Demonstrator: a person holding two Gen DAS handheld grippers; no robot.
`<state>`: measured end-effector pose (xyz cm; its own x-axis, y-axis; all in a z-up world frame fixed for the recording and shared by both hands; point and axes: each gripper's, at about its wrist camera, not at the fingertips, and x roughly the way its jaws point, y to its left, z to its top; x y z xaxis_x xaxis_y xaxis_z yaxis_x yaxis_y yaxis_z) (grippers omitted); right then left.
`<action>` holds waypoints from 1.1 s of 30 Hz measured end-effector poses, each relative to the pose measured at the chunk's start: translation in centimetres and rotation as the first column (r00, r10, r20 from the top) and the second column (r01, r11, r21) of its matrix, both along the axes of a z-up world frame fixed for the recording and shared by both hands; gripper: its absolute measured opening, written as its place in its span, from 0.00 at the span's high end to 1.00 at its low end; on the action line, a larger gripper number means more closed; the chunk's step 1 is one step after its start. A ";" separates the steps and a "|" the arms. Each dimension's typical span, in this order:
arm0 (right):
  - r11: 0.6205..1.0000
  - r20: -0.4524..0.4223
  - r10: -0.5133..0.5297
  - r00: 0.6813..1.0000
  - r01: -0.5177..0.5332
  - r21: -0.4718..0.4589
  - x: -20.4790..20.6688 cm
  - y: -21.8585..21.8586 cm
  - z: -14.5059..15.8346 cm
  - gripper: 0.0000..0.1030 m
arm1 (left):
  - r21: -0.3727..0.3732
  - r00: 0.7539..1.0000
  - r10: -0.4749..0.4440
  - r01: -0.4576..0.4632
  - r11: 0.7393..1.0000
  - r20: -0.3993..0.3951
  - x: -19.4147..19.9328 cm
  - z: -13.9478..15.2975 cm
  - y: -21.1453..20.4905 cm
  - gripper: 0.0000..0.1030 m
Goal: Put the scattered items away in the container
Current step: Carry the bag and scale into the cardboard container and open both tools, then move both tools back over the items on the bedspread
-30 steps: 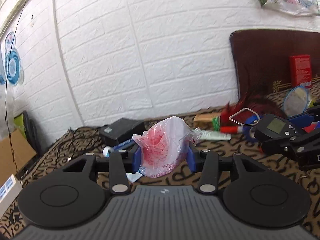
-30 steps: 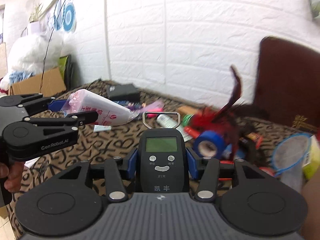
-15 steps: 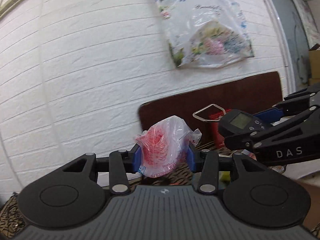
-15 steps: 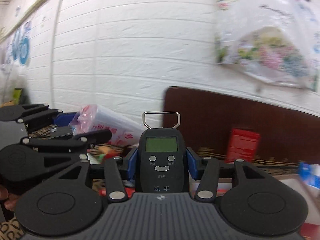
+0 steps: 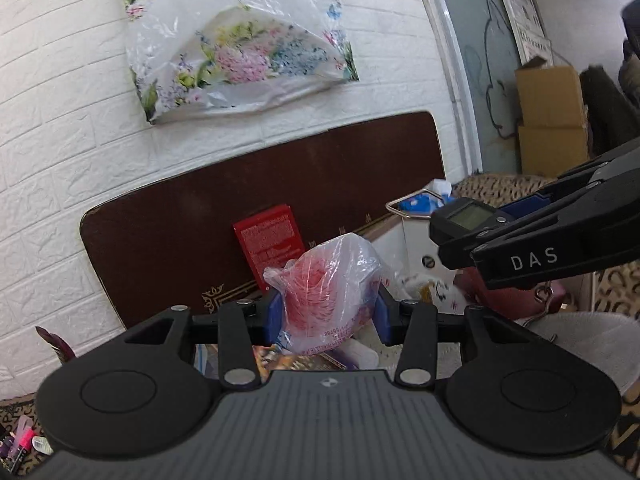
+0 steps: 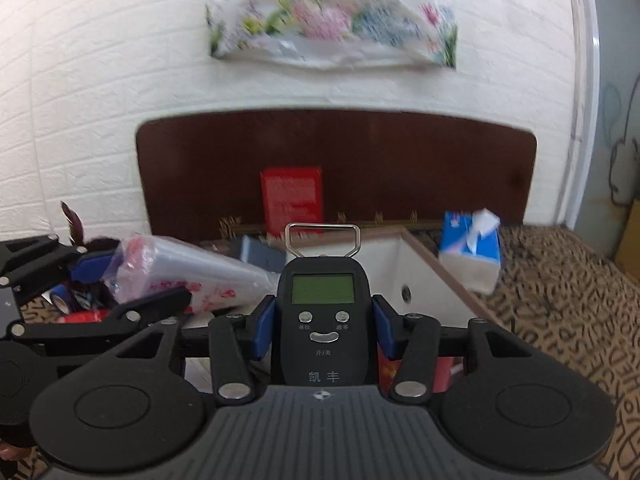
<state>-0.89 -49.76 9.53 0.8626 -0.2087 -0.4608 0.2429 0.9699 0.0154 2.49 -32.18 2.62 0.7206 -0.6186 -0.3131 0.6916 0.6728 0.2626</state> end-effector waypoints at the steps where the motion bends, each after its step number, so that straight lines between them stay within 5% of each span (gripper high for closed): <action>1: 1.000 -0.016 -0.008 1.000 0.008 0.005 0.2 -0.2 -0.6 0.52 | 0.012 1.000 0.003 -0.003 1.000 0.001 0.1 -0.3 -0.1 0.56; 8: 0.999 -0.057 -0.006 0.998 0.009 0.049 0.9 0.5 -2.6 0.43 | 0.059 0.999 0.034 -0.036 0.998 0.032 0.8 -1.3 0.7 0.24; 9: 0.999 -0.054 -0.007 0.999 0.009 0.042 0.8 0.9 -2.4 0.35 | 0.054 0.998 0.035 -0.037 0.998 0.045 0.6 -1.3 1.1 0.24; 20: 0.992 0.047 0.020 0.999 -0.014 -0.122 -0.1 6.2 2.1 0.27 | -0.030 0.995 0.093 -0.092 0.995 0.031 0.1 0.5 7.2 0.18; 26: 0.974 0.109 0.037 0.993 -0.012 -0.228 -0.8 9.8 4.1 0.14 | -0.048 0.989 0.144 -0.142 0.989 0.036 0.5 -0.1 10.5 0.18; 33: 0.966 0.111 0.214 0.971 -0.194 -0.168 0.7 15.0 4.2 0.14 | -0.002 0.960 0.281 -0.281 0.960 -0.003 2.8 -2.8 15.6 0.18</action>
<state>-0.15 -34.72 13.70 0.9436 -0.0823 -0.3208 0.0453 0.9916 -0.1212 5.28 -16.61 -0.15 0.8646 -0.3923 -0.3140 0.4754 0.8409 0.2586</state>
